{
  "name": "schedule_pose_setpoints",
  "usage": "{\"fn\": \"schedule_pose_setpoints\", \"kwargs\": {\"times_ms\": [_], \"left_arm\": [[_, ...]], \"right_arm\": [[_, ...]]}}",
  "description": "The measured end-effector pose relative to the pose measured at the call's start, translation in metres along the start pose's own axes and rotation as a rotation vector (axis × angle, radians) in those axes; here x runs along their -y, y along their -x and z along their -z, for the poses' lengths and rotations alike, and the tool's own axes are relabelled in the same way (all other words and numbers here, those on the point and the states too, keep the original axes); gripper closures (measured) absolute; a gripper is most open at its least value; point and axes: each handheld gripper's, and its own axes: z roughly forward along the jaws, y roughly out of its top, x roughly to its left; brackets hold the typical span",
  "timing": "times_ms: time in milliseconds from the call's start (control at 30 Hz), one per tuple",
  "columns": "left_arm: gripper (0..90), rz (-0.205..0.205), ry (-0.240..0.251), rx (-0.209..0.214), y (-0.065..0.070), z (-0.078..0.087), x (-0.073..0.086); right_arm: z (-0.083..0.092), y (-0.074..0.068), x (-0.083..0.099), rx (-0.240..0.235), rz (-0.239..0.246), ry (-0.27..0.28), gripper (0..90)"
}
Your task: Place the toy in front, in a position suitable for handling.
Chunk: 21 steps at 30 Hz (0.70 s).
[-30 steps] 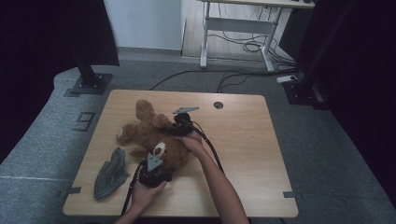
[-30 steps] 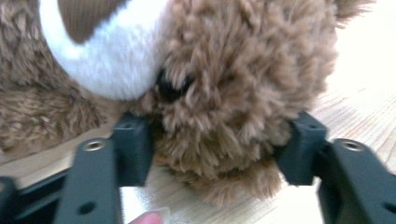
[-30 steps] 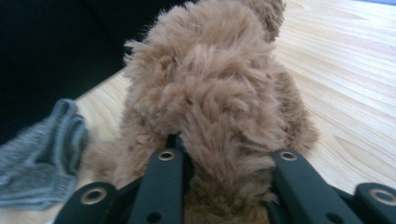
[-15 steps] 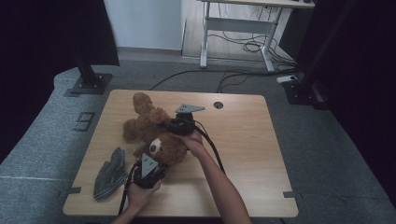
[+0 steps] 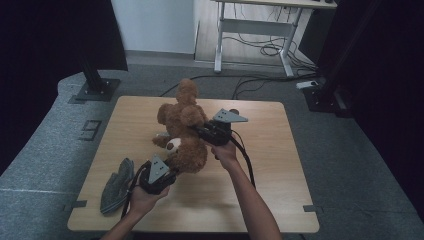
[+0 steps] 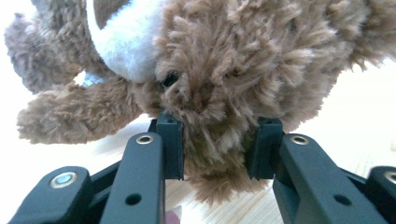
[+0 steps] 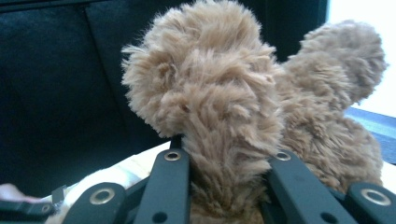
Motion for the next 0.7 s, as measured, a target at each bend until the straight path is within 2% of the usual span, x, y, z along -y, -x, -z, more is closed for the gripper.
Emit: {"fn": "schedule_pose_setpoints", "kwargs": {"times_ms": [233, 400, 533, 700], "left_arm": [[65.2, -0.034, 0.014, 0.035, -0.003, 0.0, -0.01], [65.9, -0.068, 0.022, 0.067, -0.006, -0.002, -0.015], [65.9, -0.092, 0.025, 0.077, -0.008, -0.003, -0.018], [66.3, -0.097, 0.015, 0.104, -0.012, -0.005, -0.018]], "right_arm": [[0.027, 0.004, 0.001, 0.042, 0.005, 0.018, 77.4], [0.044, 0.002, 0.002, 0.061, -0.002, 0.043, 77.4], [0.054, -0.001, 0.003, 0.069, -0.006, 0.064, 77.3], [0.063, -0.003, 0.009, 0.084, -0.006, 0.067, 77.2]]}}
